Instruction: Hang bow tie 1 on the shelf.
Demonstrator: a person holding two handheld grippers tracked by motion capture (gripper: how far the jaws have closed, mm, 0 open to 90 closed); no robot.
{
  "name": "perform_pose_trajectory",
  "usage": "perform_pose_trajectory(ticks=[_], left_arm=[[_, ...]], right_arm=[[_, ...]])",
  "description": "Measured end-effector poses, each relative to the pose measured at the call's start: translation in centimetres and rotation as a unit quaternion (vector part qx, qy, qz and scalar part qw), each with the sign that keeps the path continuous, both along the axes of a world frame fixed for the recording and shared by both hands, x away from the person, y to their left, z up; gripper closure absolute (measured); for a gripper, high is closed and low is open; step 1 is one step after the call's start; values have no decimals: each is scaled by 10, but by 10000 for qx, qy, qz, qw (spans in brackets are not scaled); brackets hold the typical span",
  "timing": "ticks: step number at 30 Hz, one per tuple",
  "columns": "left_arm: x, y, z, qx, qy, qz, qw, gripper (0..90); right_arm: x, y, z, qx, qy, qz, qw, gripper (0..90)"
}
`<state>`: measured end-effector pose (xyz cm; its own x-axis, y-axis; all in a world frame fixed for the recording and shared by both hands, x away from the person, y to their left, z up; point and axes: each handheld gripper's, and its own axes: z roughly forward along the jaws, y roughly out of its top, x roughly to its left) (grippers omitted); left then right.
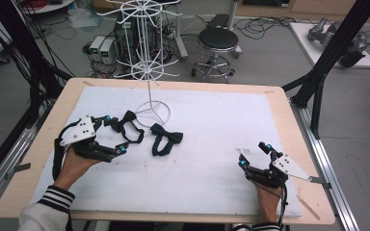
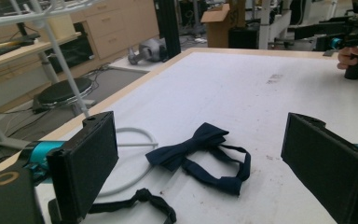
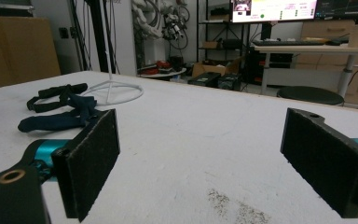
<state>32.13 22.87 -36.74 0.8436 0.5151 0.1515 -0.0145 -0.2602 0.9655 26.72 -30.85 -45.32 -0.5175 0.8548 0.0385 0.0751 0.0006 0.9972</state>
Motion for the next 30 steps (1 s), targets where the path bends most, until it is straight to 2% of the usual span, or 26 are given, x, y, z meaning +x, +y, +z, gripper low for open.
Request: perform_pose_trajectory(ticks=[12,21,25,30], left_arm=[[18,-26,10,419,322,-352,9980,110],[32,-44,16,806,524,-525,9940,110],[38,-50,18,839,576,-588,9931,110],[43,-60,20,1012,618,-684,9906,110]], right_arm=[[0,0,0,18,6,-3,10000,111],[0,0,0,27,10,-6,10000,111],[0,0,0,36,7,-10,10000,111],[0,0,0,38,8,-10,10000,111]])
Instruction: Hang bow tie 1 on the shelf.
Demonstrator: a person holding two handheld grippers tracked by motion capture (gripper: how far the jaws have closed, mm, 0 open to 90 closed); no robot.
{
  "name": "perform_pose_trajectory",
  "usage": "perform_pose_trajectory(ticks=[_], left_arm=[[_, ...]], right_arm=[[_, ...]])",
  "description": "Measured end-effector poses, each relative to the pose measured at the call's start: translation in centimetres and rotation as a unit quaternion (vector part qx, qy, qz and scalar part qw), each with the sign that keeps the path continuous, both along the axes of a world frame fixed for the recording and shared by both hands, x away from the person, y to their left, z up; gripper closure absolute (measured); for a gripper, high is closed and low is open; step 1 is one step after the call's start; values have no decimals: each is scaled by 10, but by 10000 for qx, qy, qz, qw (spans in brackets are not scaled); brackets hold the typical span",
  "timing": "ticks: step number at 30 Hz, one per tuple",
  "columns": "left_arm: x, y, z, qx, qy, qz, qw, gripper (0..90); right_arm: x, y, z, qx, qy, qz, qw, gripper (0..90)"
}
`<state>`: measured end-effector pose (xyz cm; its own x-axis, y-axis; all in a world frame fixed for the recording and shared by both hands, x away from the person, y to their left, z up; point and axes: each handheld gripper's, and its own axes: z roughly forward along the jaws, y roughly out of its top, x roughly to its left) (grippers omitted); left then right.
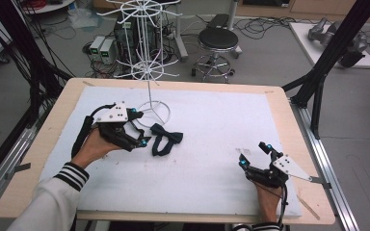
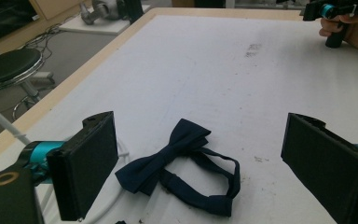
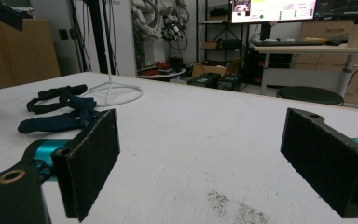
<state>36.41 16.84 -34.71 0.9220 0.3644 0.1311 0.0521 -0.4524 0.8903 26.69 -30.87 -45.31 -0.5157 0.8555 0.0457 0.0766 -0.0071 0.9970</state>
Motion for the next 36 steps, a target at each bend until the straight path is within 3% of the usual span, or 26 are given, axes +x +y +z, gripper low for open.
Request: perform_pose_trajectory(ticks=[11,20,29,34,36], left_arm=[[13,-20,-3,422,173,-184,9988,110],[26,-34,-8,788,293,-248,9962,112],[39,-49,-18,1294,422,-297,9902,119],[45,-54,-23,1353,496,-265,9892,120],[46,-56,-26,1514,514,-226,9869,120]], right_arm=[[0,0,0,2,-10,2,10000,111],[0,0,0,-4,-34,2,10000,111],[0,0,0,9,-16,11,10000,111],[0,-1,0,14,-20,1,10000,111],[0,-1,0,12,-38,4,10000,111]])
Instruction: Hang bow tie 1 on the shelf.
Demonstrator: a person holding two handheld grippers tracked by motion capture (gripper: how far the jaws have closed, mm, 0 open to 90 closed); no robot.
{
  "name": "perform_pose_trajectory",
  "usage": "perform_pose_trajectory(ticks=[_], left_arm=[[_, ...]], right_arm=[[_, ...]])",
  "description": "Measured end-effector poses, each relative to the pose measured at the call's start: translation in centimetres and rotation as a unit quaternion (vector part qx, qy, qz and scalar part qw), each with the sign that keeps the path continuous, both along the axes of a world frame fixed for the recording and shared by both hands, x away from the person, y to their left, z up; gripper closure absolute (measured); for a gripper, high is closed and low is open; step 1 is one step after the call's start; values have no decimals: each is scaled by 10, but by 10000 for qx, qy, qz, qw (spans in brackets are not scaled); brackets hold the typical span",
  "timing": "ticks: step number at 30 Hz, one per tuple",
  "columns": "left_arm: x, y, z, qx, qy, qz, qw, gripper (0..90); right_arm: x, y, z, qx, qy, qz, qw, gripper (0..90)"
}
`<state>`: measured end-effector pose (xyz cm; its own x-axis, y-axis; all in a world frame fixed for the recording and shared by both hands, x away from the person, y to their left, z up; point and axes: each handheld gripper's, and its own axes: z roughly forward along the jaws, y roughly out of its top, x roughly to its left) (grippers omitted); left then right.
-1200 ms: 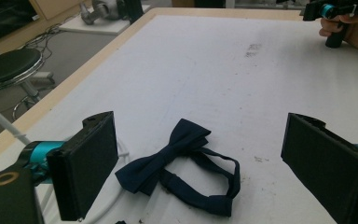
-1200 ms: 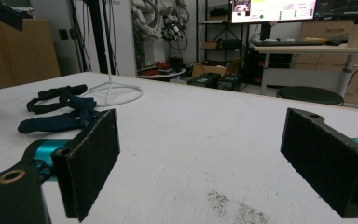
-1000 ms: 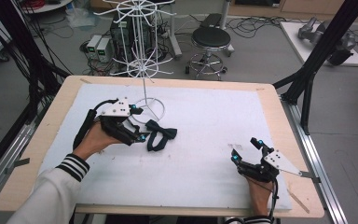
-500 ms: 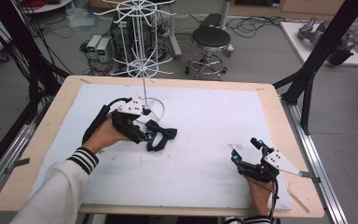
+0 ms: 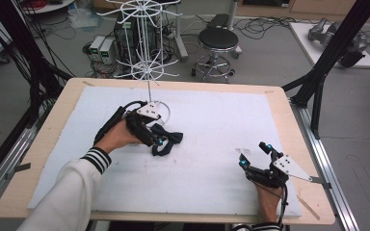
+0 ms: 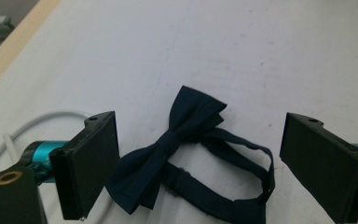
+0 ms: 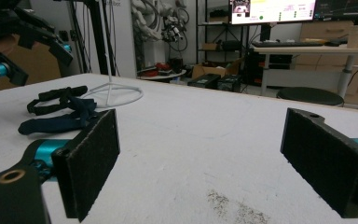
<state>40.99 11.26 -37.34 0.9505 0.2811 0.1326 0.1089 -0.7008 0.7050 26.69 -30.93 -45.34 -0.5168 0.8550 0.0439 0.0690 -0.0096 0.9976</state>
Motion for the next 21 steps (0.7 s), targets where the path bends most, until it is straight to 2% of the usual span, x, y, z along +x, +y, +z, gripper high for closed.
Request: perform_pose_trajectory(ticks=[7,10,13,16,21], left_arm=[[5,-6,-6,126,54,-22,9999,132],[6,-7,-8,111,108,20,9999,132],[9,-9,-6,320,109,-8,9994,132],[11,-11,-3,243,119,3,9996,133],[14,-18,-4,407,151,-46,9990,143]], right_arm=[[0,0,0,6,5,5,10000,111],[0,0,0,15,10,0,10000,111],[-1,0,0,25,27,-12,10000,111],[-1,0,0,21,22,-7,10000,111],[0,0,0,36,10,-3,10000,111]])
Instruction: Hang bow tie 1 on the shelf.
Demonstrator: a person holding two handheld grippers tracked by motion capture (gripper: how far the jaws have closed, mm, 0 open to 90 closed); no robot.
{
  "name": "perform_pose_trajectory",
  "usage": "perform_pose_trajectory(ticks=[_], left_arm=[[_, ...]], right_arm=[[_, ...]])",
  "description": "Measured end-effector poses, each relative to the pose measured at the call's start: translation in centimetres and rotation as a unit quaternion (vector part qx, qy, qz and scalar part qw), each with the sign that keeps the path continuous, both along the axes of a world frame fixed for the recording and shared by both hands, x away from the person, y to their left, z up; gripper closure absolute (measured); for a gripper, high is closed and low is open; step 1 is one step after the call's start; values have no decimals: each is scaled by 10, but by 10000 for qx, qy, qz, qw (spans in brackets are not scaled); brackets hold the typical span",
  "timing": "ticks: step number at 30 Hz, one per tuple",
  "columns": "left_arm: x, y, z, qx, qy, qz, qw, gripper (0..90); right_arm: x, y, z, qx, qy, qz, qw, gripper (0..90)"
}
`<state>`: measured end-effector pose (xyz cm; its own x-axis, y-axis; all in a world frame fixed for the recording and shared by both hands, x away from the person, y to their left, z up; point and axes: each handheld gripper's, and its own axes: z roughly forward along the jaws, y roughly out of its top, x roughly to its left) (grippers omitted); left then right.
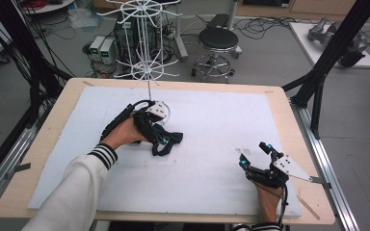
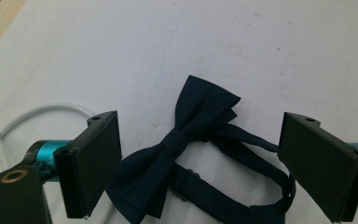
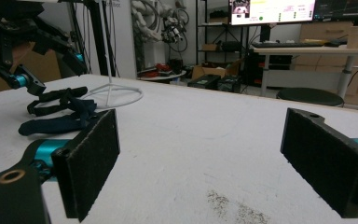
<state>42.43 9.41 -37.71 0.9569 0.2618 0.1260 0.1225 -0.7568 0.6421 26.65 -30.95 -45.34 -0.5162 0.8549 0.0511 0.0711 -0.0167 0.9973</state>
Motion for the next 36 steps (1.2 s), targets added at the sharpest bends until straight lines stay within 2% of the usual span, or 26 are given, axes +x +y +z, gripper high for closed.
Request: perform_pose_trajectory(ticks=[4,12,17,25,28,36], left_arm=[[4,-4,-4,159,38,-54,9999,153],[12,-7,-16,348,134,16,9993,185],[15,-8,-19,496,221,11,9985,200],[18,-15,-20,780,233,-76,9967,235],[20,-17,-21,952,217,-95,9952,252],[22,-19,-25,1122,248,-134,9933,297]], right_arm=[[0,0,0,4,-7,0,10000,111],[0,0,0,22,-4,9,10000,111],[0,-1,0,14,-15,0,10000,111],[0,-1,0,13,-13,-4,10000,111],[0,-1,0,20,-15,3,10000,111],[0,-1,0,26,-29,0,10000,111]])
